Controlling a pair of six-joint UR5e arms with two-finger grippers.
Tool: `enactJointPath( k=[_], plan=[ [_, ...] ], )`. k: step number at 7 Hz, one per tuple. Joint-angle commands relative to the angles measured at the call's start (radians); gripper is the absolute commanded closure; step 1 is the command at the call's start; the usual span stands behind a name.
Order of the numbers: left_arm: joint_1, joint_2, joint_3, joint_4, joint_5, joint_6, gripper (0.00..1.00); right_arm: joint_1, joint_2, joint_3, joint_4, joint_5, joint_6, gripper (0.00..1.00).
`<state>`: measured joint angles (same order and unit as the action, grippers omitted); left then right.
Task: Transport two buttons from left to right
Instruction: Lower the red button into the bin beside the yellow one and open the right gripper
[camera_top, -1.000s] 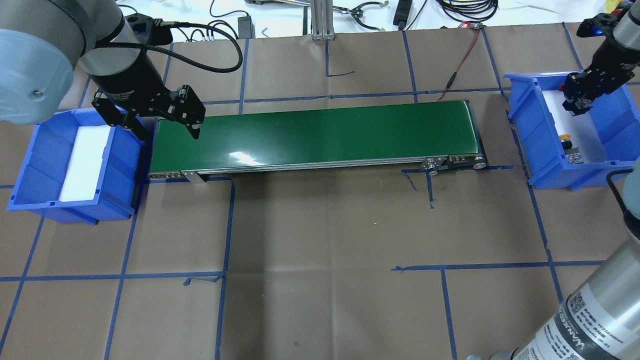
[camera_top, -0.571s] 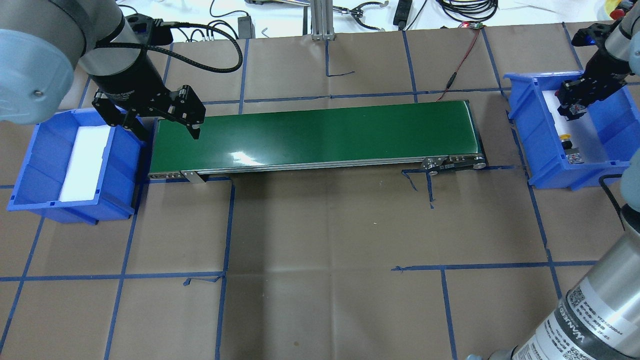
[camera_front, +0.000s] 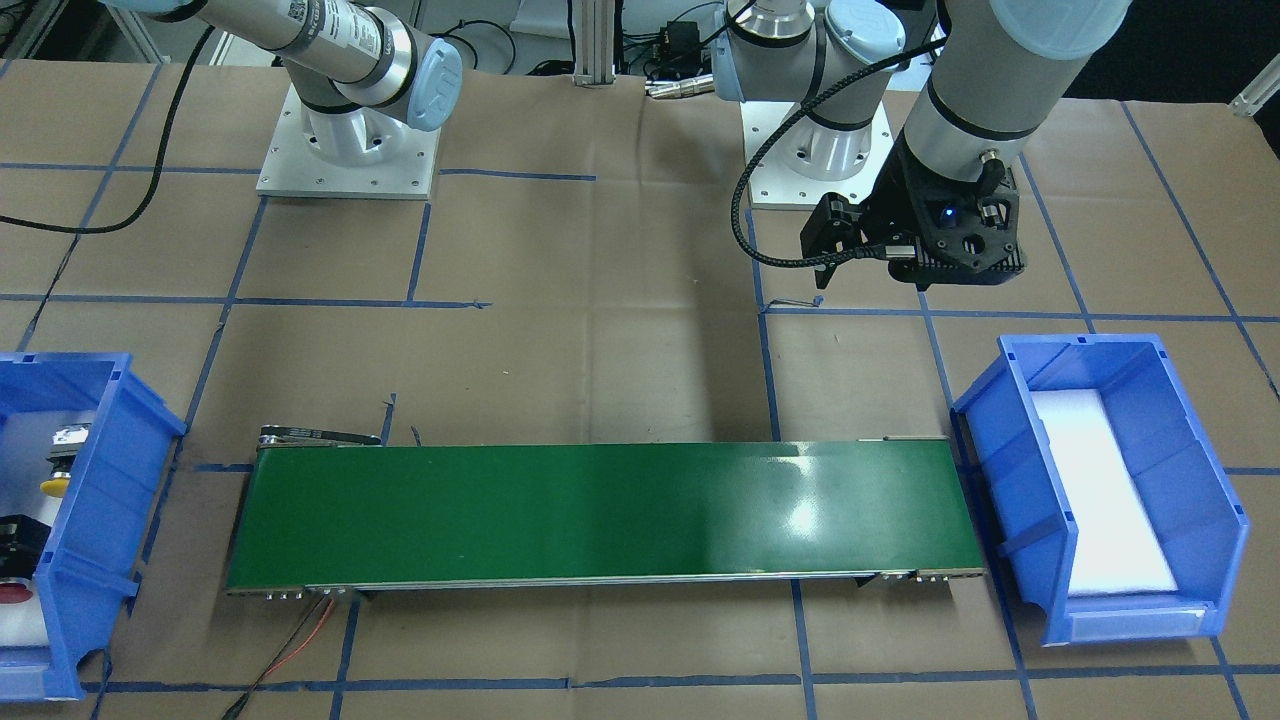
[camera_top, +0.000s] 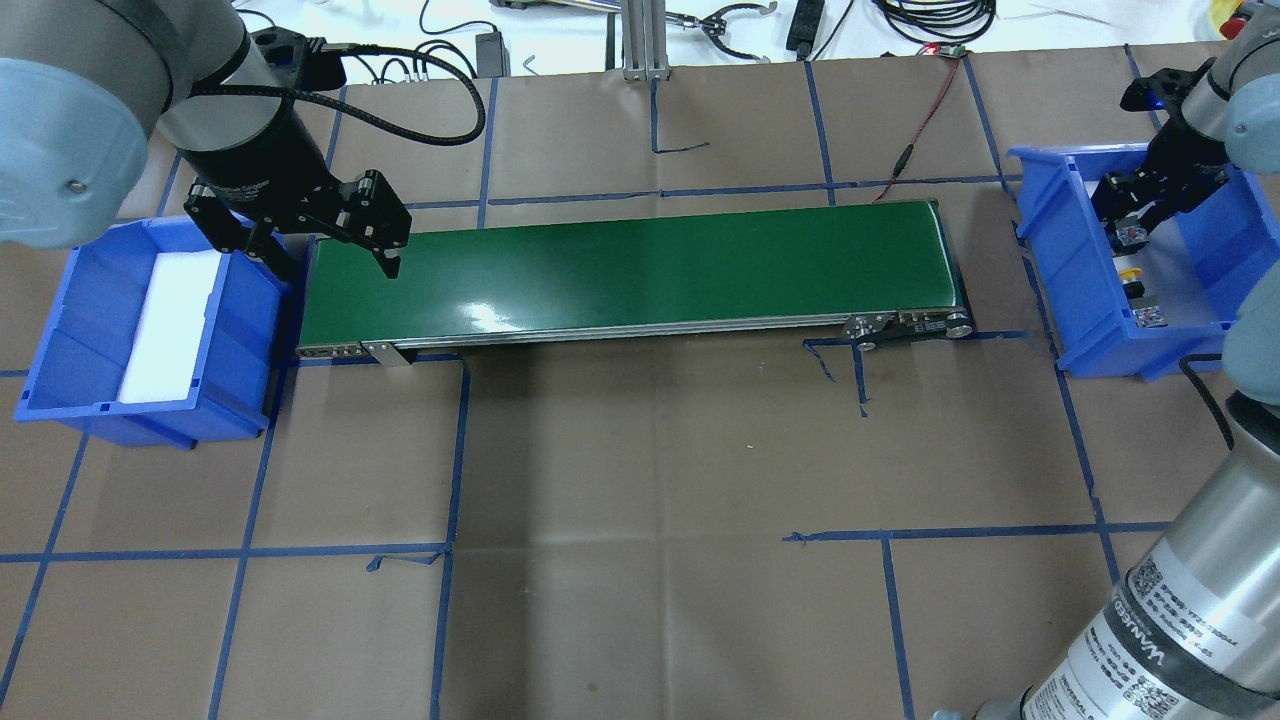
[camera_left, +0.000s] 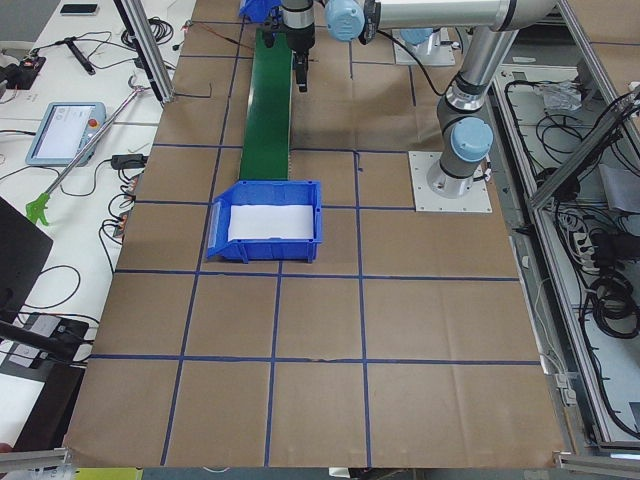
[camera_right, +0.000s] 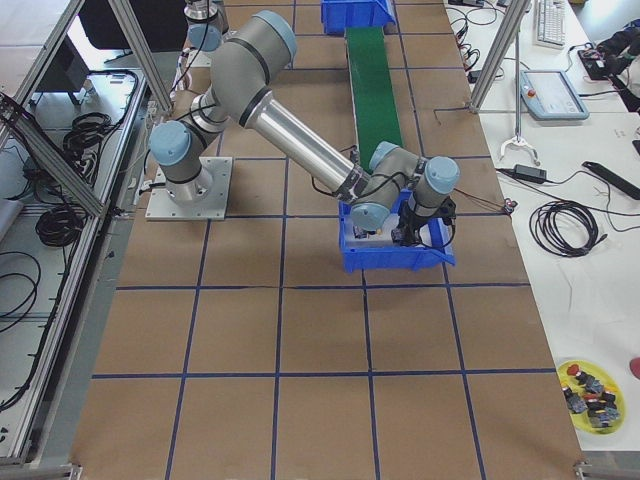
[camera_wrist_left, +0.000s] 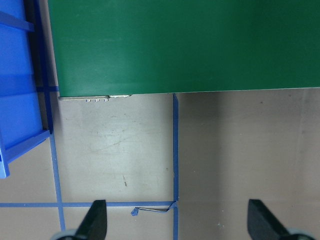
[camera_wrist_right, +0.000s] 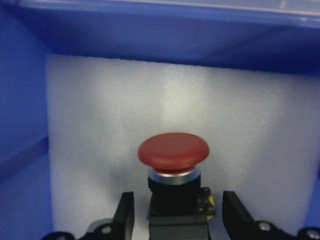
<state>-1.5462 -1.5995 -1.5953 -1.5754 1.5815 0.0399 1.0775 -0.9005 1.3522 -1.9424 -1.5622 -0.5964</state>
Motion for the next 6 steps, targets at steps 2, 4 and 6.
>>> enactJointPath(
  k=[2,4,6],
  plan=[
    [0.000,0.001,0.000,0.000,0.000,0.000,0.00,0.035,-0.061,-0.027,0.010,0.063,-0.005,0.00],
    [0.000,0.000,0.000,0.000,0.002,0.000,0.00,0.036,-0.182,-0.027,0.110,0.073,0.003,0.00],
    [0.000,0.001,0.000,0.000,0.002,0.000,0.00,0.036,-0.300,-0.025,0.160,0.086,0.006,0.00]
  ],
)
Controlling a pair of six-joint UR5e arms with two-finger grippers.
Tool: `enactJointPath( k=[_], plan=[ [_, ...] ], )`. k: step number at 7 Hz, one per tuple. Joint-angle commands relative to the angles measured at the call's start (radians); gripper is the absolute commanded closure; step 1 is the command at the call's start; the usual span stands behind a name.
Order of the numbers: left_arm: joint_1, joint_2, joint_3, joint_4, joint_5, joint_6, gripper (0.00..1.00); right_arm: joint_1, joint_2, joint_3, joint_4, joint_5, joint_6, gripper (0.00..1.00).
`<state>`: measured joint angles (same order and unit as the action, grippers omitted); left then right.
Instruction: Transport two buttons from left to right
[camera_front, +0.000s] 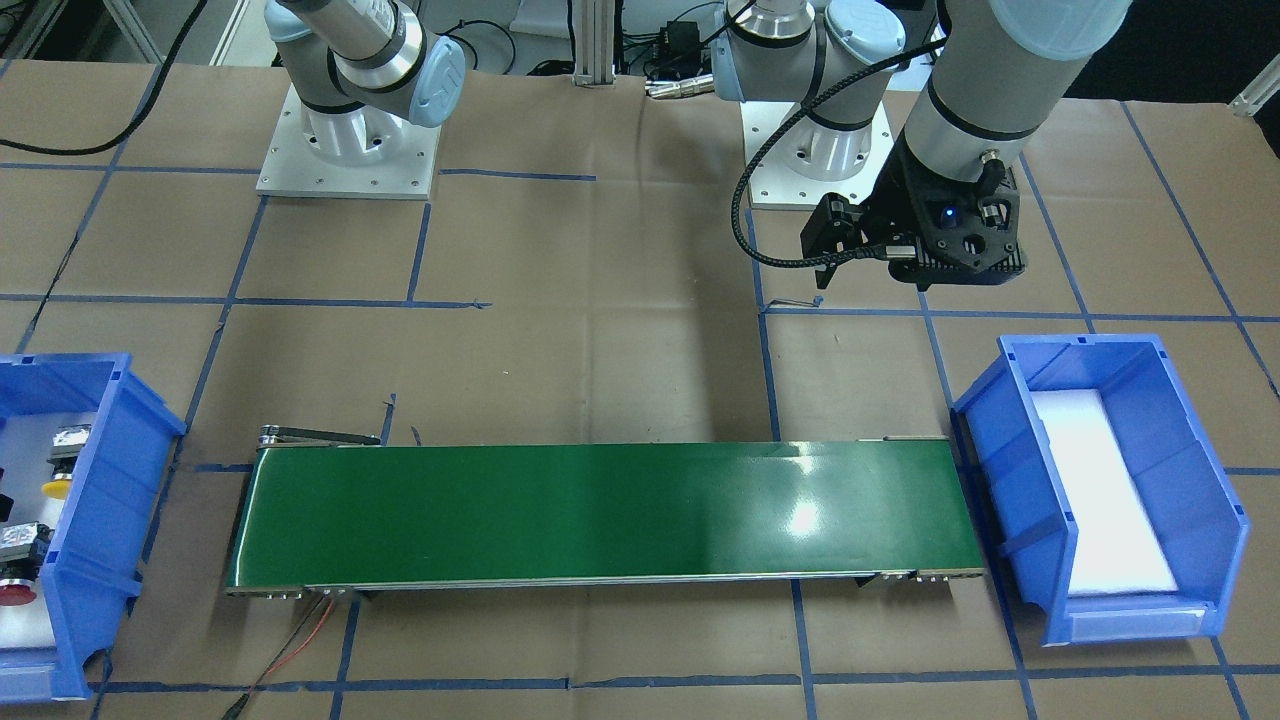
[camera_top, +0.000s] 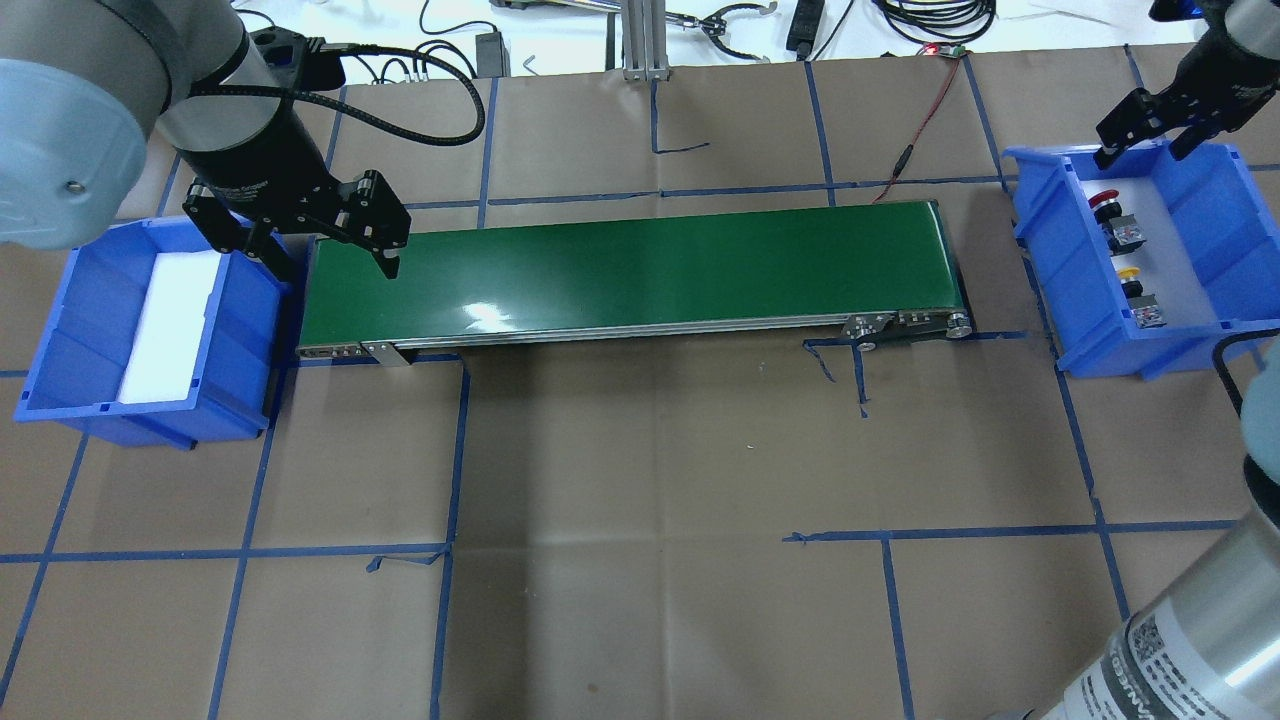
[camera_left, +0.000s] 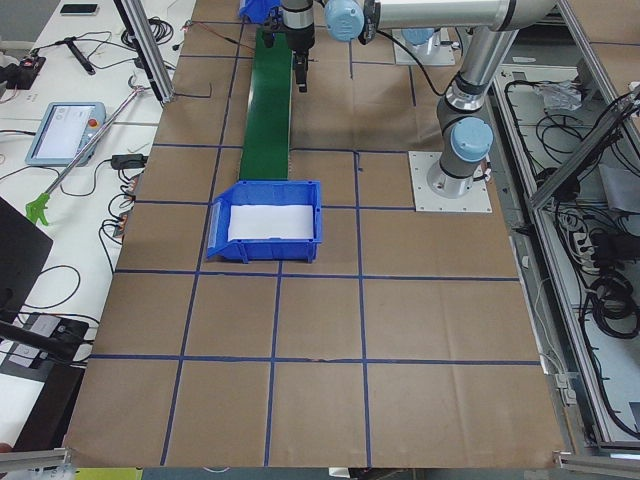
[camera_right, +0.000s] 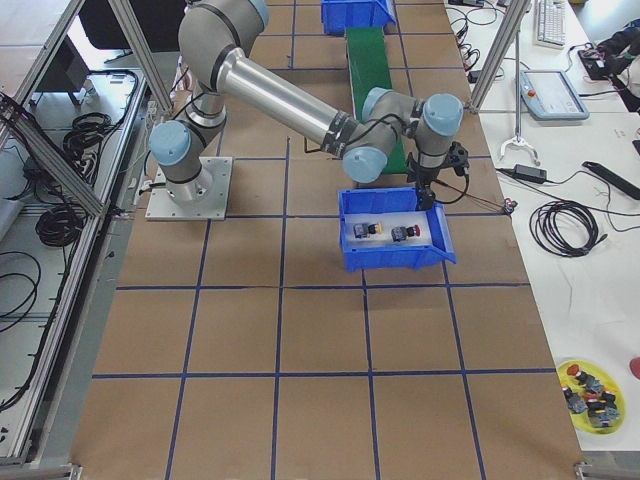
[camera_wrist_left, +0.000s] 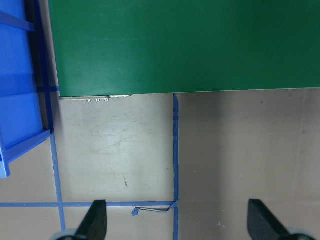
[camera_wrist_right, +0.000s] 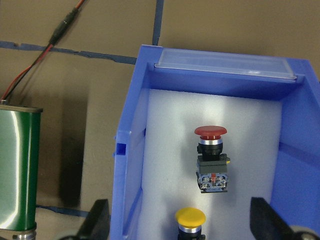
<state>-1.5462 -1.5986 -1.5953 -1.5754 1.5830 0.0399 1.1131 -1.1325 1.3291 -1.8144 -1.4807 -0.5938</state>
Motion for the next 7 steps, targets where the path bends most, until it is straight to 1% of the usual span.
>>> enactJointPath(
  k=[1,2,3,4,5,6,7],
  plan=[
    [0.000,-0.001,0.000,0.000,0.000,0.000,0.00,0.002,-0.117,-0.005,0.097,-0.006,0.055,0.00],
    [0.000,-0.001,0.000,0.000,0.000,0.000,0.00,0.014,-0.186,-0.005,0.197,-0.001,0.165,0.00],
    [0.000,0.000,0.000,0.000,0.000,0.000,0.00,0.083,-0.275,-0.004,0.284,-0.001,0.322,0.00],
    [0.000,-0.001,0.000,0.001,-0.001,0.000,0.00,0.194,-0.361,0.001,0.312,-0.003,0.461,0.00],
    [0.000,-0.001,0.000,0.002,-0.001,0.000,0.00,0.305,-0.442,0.008,0.338,-0.003,0.515,0.00],
    [0.000,-0.001,0.000,0.000,-0.001,0.000,0.00,0.391,-0.472,0.012,0.372,0.010,0.516,0.00],
    [0.000,-0.001,0.000,0.000,-0.001,0.000,0.00,0.434,-0.470,0.019,0.415,0.010,0.516,0.00]
  ],
)
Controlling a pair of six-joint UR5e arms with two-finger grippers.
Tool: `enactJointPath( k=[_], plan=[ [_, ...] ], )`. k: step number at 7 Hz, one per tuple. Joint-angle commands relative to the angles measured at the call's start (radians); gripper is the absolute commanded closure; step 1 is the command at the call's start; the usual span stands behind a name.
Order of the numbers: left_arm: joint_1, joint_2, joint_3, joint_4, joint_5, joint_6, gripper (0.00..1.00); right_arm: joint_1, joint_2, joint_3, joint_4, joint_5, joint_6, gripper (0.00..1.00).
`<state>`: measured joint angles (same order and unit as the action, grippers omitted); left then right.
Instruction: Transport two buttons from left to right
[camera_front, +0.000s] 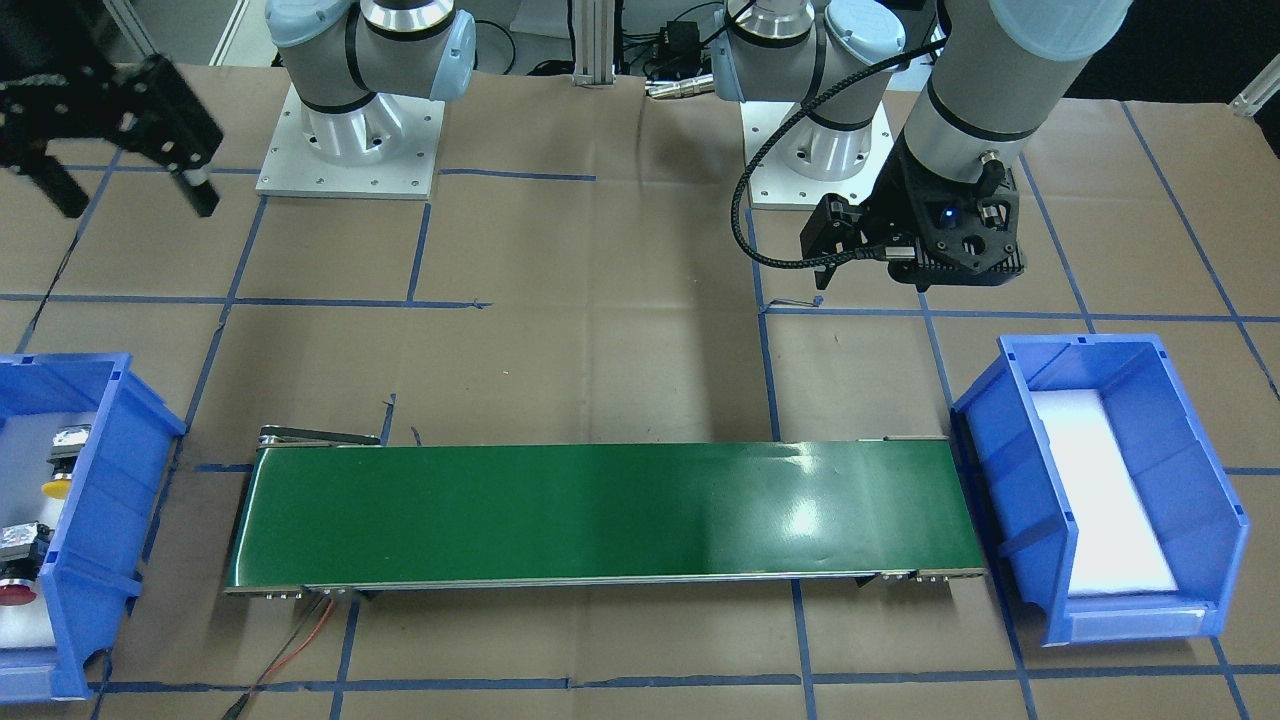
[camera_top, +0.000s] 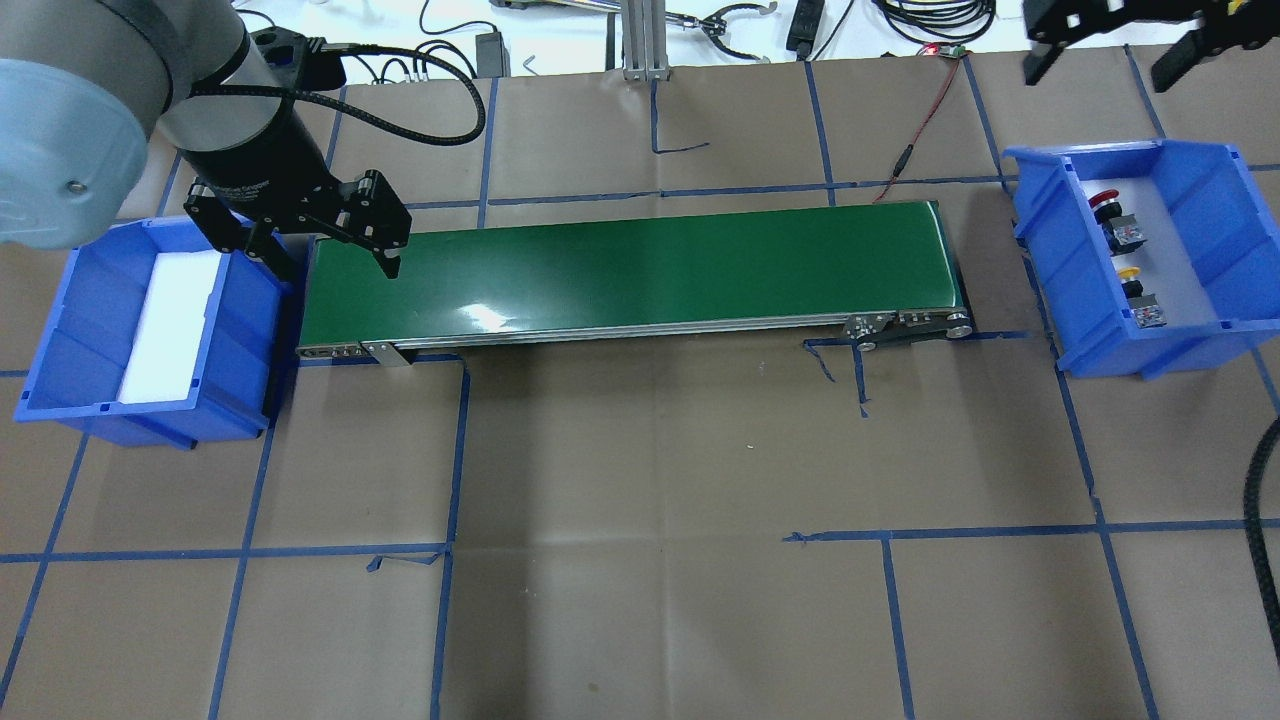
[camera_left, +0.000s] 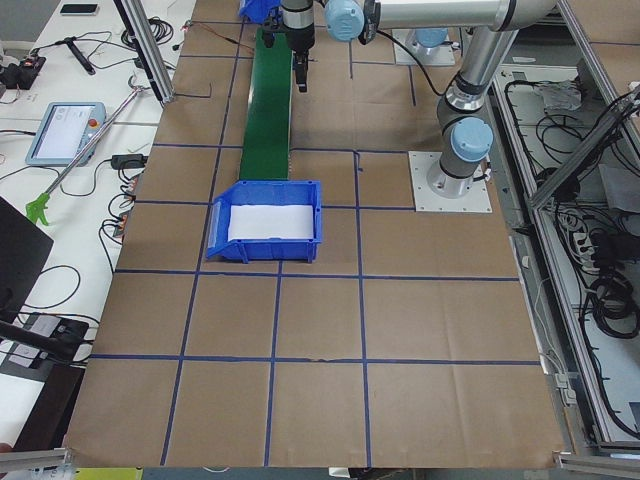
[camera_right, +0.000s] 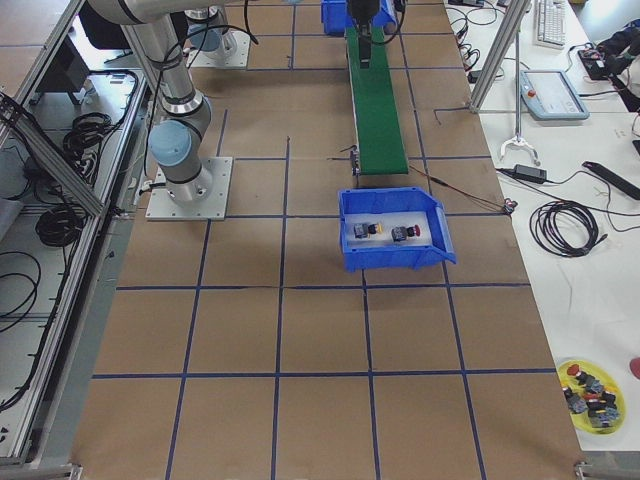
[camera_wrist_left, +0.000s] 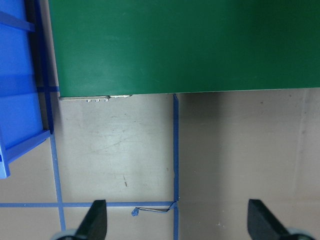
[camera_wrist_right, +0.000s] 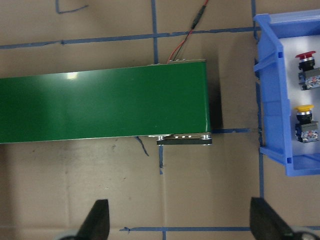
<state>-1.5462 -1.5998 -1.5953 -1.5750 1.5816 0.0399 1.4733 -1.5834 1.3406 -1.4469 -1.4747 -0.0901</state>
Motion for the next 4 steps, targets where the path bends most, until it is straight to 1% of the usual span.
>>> enactJointPath(
  k=[1,2,3,4],
  plan=[
    [0.000,0.000,0.000,0.001,0.000,0.000,0.00,0.076,0.012,0.034,0.057,0.005,-0.002,0.00],
    [0.000,0.000,0.000,0.000,0.000,-0.002,0.00,0.064,0.067,0.134,0.037,-0.013,-0.003,0.00],
    [0.000,0.001,0.000,0.000,0.000,-0.002,0.00,0.055,0.071,0.199,0.037,-0.013,0.010,0.00],
    [0.000,0.000,0.000,0.000,0.000,0.000,0.00,0.064,0.047,0.172,0.040,-0.024,0.044,0.00]
  ],
)
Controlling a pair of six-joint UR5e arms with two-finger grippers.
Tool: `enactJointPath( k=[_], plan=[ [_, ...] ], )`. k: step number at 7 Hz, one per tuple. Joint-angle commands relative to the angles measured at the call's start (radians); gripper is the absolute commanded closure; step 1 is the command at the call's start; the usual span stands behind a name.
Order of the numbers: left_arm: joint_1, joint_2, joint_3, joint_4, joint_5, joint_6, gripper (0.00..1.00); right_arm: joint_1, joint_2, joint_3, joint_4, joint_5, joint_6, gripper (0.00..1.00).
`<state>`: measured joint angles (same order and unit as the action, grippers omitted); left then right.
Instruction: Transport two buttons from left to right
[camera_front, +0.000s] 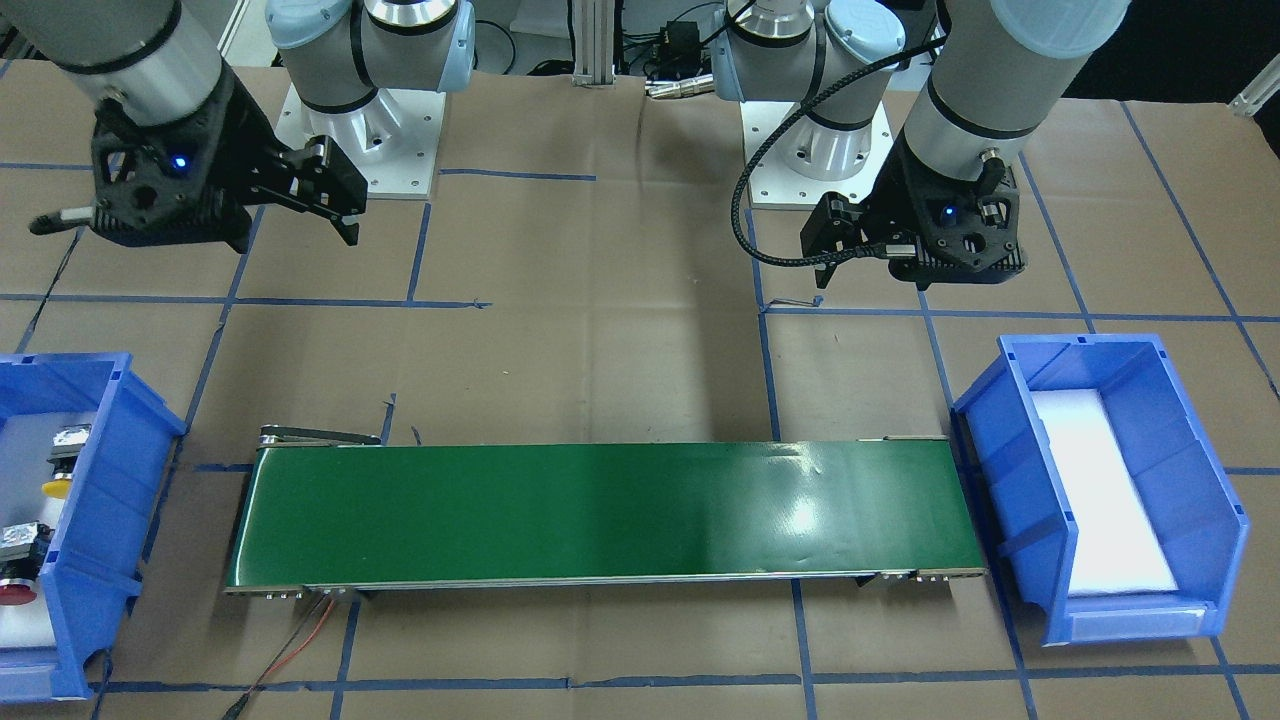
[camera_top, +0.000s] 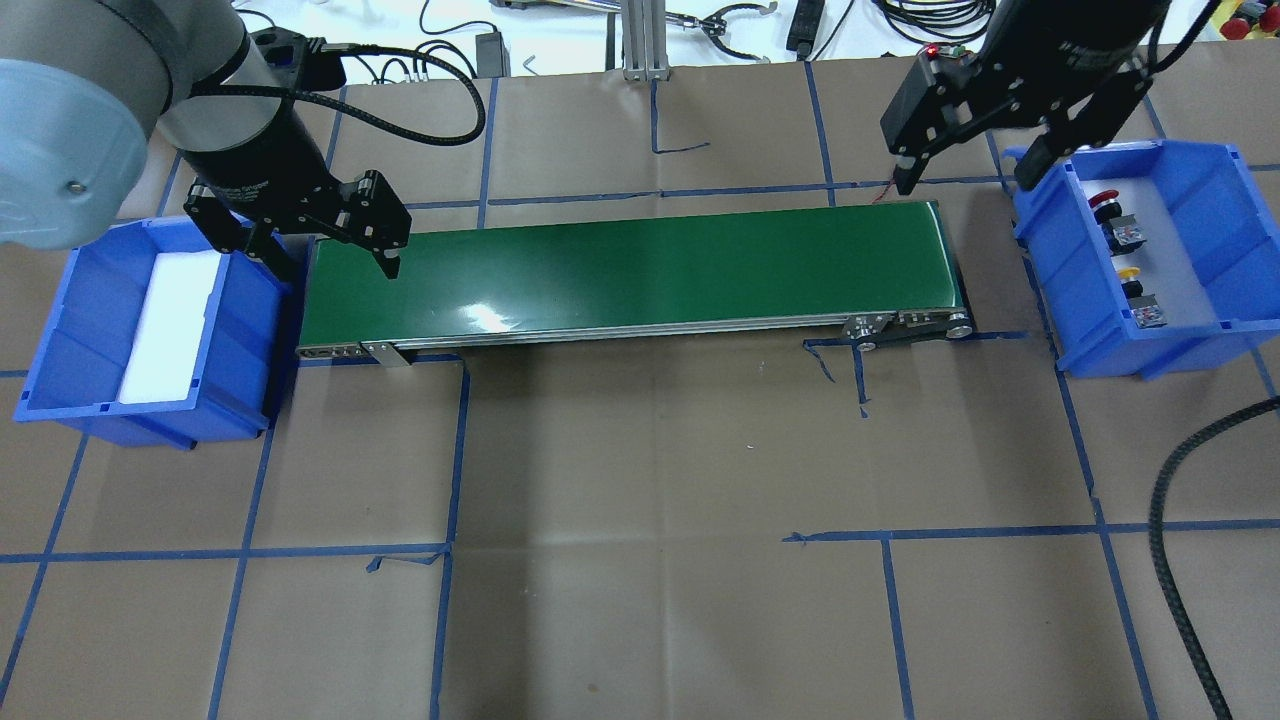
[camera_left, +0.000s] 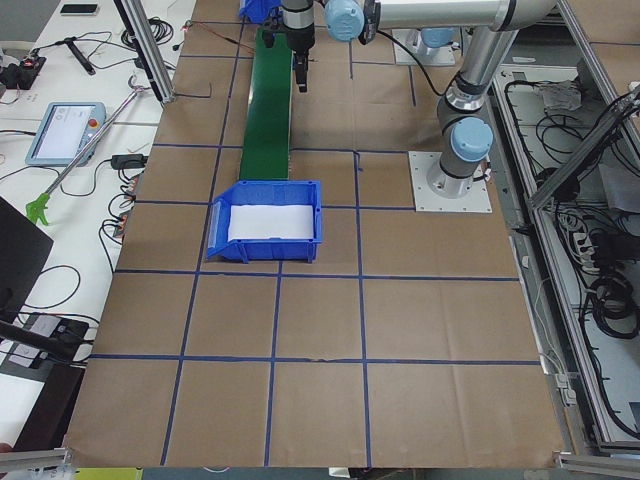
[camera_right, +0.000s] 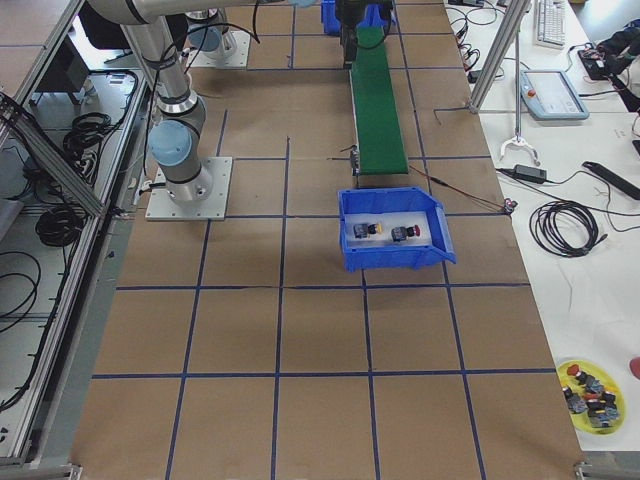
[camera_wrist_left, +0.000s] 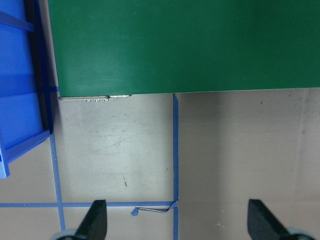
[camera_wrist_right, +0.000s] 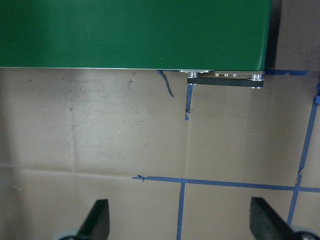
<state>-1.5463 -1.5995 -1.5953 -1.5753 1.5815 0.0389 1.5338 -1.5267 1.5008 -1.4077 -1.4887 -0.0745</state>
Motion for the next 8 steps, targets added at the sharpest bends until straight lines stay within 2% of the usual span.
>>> enactJointPath(
  k=[1,3,4,5,8],
  plan=[
    [0.000,0.000,0.000,0.000,0.000,0.001,0.00,0.015,-0.012,-0.026,0.003,-0.034,0.083,0.00],
    [0.000,0.001,0.000,0.000,0.000,0.001,0.00,0.041,-0.026,-0.033,-0.001,-0.100,0.085,0.00],
    [0.000,0.000,0.000,0.000,0.000,0.001,0.00,0.064,-0.044,-0.031,-0.010,-0.103,0.085,0.00],
    [0.000,0.000,0.000,0.001,0.000,0.001,0.00,0.078,-0.049,-0.019,-0.081,-0.104,0.085,0.00],
    [0.000,0.000,0.000,0.000,0.000,0.001,0.00,0.082,-0.041,-0.016,-0.091,-0.100,0.085,0.00]
  ],
)
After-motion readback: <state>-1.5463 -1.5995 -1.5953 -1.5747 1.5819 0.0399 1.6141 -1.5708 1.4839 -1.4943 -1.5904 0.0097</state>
